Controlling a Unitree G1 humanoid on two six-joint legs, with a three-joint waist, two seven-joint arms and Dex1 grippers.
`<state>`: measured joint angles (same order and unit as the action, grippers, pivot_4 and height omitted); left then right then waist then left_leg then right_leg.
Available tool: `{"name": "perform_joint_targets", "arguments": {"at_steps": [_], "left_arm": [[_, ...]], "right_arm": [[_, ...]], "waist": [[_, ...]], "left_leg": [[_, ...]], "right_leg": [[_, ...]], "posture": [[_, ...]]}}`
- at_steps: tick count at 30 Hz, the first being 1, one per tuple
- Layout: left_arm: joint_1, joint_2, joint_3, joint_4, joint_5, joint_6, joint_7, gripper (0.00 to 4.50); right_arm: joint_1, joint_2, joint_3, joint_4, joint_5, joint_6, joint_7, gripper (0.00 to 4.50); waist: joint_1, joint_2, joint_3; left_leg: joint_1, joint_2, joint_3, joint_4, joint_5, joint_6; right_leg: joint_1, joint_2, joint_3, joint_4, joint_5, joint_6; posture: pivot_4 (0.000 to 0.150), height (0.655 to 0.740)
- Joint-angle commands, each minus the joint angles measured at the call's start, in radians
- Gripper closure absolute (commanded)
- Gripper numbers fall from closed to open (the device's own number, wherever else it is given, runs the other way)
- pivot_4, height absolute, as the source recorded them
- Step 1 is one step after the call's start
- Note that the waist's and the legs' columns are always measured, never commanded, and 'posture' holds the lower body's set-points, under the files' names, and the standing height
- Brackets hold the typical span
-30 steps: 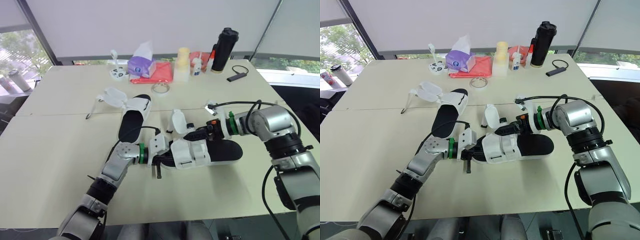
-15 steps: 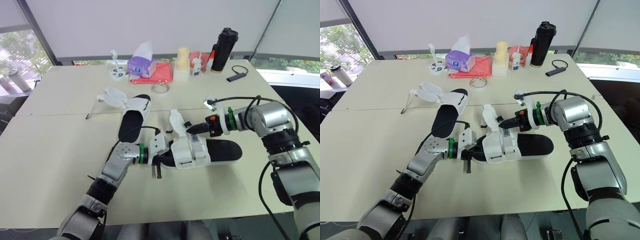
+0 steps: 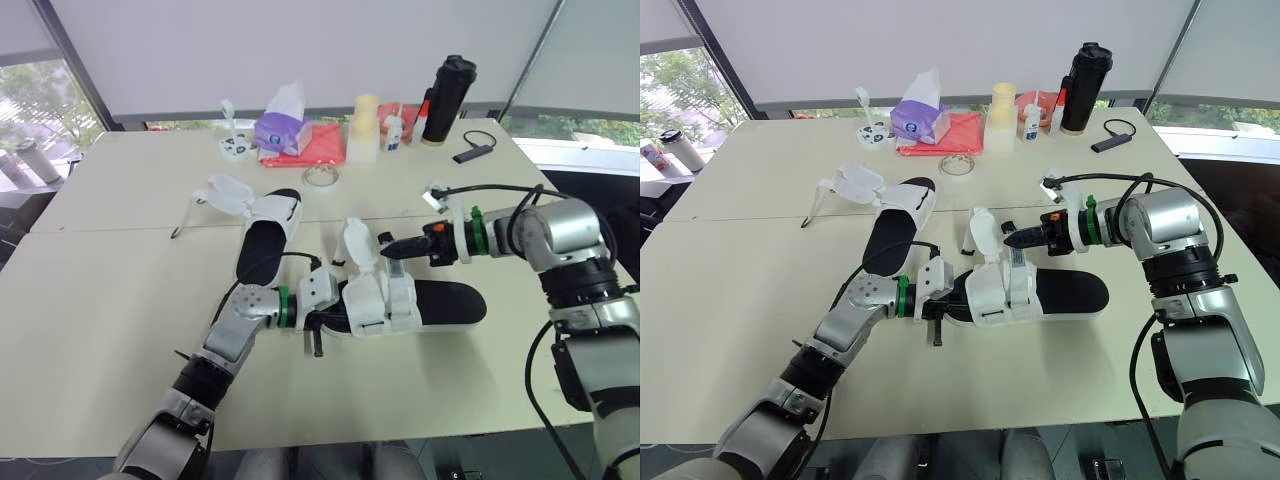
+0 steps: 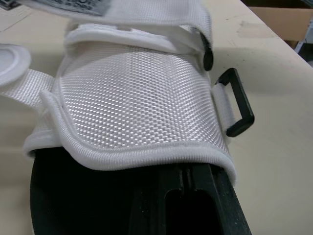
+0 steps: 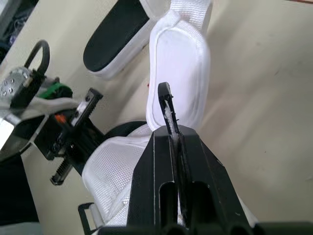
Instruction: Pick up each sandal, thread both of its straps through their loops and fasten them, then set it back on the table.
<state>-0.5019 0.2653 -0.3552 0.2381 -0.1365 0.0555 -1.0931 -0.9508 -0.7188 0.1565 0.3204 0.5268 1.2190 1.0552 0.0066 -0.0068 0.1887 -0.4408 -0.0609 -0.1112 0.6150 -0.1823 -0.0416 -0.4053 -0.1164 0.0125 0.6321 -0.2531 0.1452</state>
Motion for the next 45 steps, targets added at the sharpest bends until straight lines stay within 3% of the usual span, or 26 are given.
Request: {"name": "perform_joint_targets", "arguments": {"at_steps": [1, 29, 32, 38, 45], "left_arm": [[0.022, 0.015, -0.039, 0.001, 0.030, -0.005, -0.023, 4.50], [0.035, 0.022, -0.047, -0.020, 0.032, -0.009, -0.010, 4.50], [0.035, 0.021, -0.048, -0.020, 0.031, -0.009, -0.010, 4.50], [0.031, 0.018, -0.047, -0.013, 0.031, -0.013, -0.008, 4.50], [0.027, 0.016, -0.047, -0.007, 0.032, -0.016, -0.009, 4.50]], "right_arm": [[-0.034, 0.001, -0.083, -0.011, 0.026, 0.002, -0.014, 4.44], [0.063, 0.046, 0.043, 0.022, -0.108, -0.025, -0.119, 4.44], [0.058, 0.054, 0.026, 0.033, -0.104, -0.021, -0.128, 3.51], [0.051, 0.050, 0.032, 0.026, -0.123, -0.030, -0.135, 0.42], [0.059, 0.066, 0.040, 0.047, -0.182, -0.096, -0.181, 0.42]], "waist": [[0.000, 0.000, 0.000], [-0.015, 0.000, -0.001], [-0.015, 0.000, -0.001], [-0.017, 0.000, -0.001], [-0.017, 0.000, -0.001]], "left_leg": [[0.000, 0.000, 0.000, 0.000, 0.000, 0.000], [0.002, 0.000, -0.001, 0.000, 0.000, 0.000], [0.002, 0.000, -0.001, 0.000, 0.000, 0.000], [0.002, 0.000, -0.001, 0.000, 0.000, 0.000], [0.002, 0.000, -0.001, 0.000, 0.000, 0.000]], "right_leg": [[0.000, 0.000, 0.000, 0.000, 0.000, 0.000], [0.003, 0.000, 0.000, 0.000, 0.000, 0.000], [0.003, 0.000, 0.000, 0.000, 0.000, 0.000], [0.003, 0.000, 0.000, 0.000, 0.000, 0.000], [0.003, 0.000, 0.000, 0.000, 0.000, 0.000]], "posture": [[0.150, 0.7400], [0.150, 0.7400], [0.150, 0.7400], [0.150, 0.7400], [0.150, 0.7400]]}}
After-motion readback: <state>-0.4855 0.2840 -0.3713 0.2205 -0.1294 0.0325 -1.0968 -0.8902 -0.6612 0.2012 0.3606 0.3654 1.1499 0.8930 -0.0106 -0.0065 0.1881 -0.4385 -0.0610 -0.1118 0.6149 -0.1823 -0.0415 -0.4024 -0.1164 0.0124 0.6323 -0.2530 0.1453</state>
